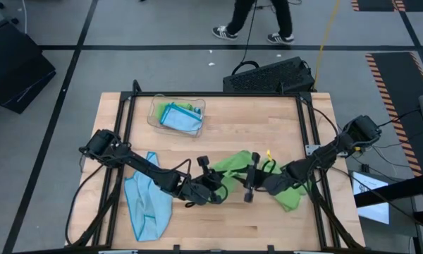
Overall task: Fold microfiber towels
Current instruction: Fold the top green microfiber cloth
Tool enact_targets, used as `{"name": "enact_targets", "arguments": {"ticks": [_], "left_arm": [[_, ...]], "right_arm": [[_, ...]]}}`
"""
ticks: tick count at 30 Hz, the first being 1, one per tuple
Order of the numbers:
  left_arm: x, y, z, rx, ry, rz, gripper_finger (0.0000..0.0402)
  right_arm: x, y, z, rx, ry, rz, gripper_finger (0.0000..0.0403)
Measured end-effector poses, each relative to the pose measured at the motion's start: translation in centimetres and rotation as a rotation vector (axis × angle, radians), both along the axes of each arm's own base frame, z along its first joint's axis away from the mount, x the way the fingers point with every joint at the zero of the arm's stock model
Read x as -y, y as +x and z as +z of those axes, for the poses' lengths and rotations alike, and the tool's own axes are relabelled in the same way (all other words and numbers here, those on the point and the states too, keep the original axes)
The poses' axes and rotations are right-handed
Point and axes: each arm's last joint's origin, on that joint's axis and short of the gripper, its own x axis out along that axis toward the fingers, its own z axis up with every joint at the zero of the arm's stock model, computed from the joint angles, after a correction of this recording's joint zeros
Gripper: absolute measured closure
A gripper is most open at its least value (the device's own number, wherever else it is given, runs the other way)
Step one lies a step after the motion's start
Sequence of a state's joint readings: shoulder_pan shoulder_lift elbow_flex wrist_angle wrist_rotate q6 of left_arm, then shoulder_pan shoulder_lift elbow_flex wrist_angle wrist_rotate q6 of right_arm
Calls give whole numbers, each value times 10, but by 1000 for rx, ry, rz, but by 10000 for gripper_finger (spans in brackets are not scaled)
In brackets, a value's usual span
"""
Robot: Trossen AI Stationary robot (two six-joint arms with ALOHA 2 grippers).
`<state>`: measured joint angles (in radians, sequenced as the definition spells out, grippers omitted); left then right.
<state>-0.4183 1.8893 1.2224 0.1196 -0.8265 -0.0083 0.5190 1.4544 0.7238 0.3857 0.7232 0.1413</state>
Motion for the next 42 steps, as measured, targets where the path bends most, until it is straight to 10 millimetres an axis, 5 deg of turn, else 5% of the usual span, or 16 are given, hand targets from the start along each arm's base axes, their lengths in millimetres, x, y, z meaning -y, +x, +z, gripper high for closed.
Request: {"name": "enact_targets", "arguments": {"ticks": [9,20,34,42], "left_arm": [[-5,4,-2,-23,-82,-74,396],[-9,6,-4,-48,-154,-130,391],[-9,5,-5,-50,-156,-128,396],[-9,5,-5,-58,-138,-136,390]], "right_arm": [[-17,-11,7,39,-193,-47,399],[-23,-15,8,27,-274,-18,351],[-27,-13,11,67,-144,101,324],[-21,-10,11,88,-66,18,261]]}}
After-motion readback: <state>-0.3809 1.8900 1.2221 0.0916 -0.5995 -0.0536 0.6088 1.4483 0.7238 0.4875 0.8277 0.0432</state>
